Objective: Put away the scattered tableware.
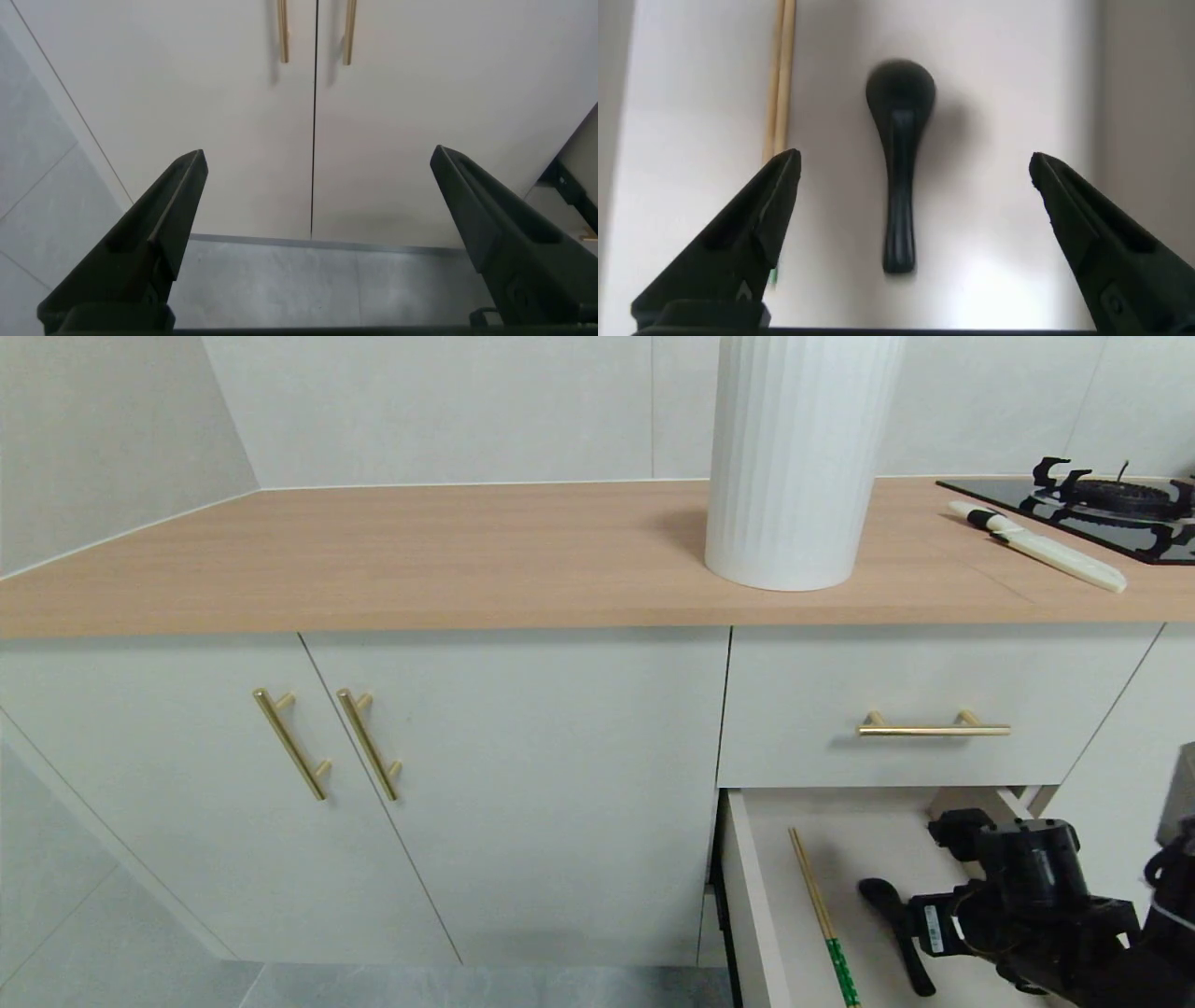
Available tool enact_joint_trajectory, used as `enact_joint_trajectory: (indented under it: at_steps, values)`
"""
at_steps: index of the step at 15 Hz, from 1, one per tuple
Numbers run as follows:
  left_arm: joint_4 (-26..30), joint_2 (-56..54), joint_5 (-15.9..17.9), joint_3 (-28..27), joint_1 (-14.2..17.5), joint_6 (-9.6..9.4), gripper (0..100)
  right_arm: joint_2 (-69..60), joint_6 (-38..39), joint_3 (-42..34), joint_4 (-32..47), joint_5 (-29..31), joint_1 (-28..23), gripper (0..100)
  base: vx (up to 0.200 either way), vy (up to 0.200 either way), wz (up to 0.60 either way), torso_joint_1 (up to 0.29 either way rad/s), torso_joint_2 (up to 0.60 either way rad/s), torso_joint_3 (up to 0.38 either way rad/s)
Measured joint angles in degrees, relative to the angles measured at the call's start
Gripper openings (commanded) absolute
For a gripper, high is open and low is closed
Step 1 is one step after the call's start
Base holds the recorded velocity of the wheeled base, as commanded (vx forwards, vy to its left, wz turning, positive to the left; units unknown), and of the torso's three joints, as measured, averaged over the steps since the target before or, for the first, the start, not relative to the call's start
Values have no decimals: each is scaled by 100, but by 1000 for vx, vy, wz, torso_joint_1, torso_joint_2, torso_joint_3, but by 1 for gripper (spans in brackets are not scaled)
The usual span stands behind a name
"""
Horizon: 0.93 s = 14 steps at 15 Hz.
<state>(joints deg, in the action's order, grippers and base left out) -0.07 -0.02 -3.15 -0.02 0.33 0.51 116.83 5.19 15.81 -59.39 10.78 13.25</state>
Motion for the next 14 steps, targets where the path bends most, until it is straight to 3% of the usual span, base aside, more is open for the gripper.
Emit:
enact_joint_trajectory:
  at_steps: [3,8,11,14]
  values:
    - [0,0,0,2,0,0,100,-1378,44,497,2395,-41,0,100,0,0,0,0,0,0]
    - [0,0,0,2,-2,0,100,-3250,523,2071,6465,-464,55,100,0,0,0,0,0,0]
    - [0,0,0,2,0,-20,100,-3922,930,2850,7748,-577,347,100,0,0,0,0,0,0]
    - [0,0,0,2,0,-5,100,-4328,953,3053,7947,-580,588,100,0,0,0,0,0,0]
